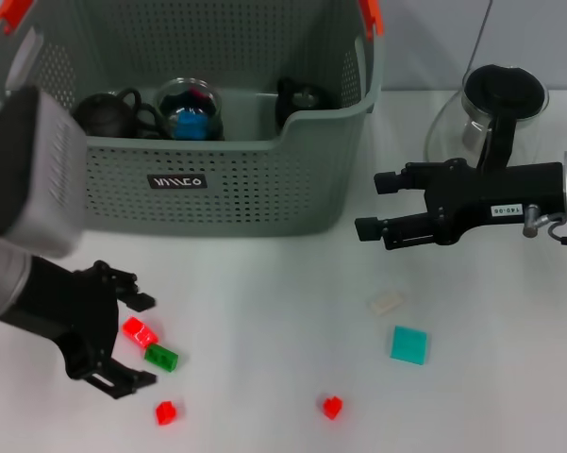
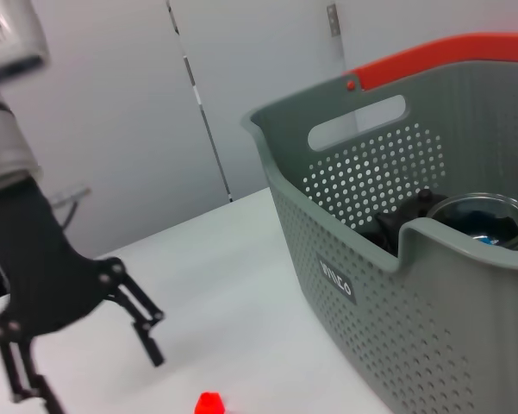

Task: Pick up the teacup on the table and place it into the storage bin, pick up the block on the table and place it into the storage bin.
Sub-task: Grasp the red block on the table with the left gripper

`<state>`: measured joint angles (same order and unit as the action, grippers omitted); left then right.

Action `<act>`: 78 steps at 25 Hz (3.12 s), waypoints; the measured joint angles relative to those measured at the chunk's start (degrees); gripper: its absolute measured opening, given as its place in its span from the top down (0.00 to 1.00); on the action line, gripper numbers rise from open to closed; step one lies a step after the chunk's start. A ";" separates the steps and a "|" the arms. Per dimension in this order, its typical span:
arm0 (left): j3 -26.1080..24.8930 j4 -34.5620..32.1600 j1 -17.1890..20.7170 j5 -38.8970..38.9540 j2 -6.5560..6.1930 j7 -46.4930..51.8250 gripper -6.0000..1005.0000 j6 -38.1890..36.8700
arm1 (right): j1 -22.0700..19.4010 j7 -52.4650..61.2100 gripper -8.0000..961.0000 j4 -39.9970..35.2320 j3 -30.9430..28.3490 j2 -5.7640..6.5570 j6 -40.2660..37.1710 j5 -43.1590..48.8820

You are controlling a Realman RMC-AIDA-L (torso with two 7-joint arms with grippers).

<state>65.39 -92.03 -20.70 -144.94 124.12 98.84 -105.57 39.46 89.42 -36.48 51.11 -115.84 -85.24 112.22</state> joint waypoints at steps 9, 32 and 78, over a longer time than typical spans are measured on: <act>10.67 3.07 -0.75 -11.48 0.22 -6.00 0.13 12.40 | -0.08 0.66 0.05 0.06 0.22 -0.43 0.20 0.01; 22.08 12.39 -8.08 -18.81 -0.93 -11.99 0.17 16.05 | -0.46 1.27 0.05 1.68 -0.36 -1.50 1.75 -0.42; 22.71 24.40 -14.34 -18.89 -1.32 -6.83 0.80 18.83 | -0.65 1.05 0.05 1.58 -0.58 -1.67 1.33 -0.42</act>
<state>88.10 -67.63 -35.04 -163.83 122.79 92.01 -86.74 38.81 90.48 -34.90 50.54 -117.51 -83.90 111.80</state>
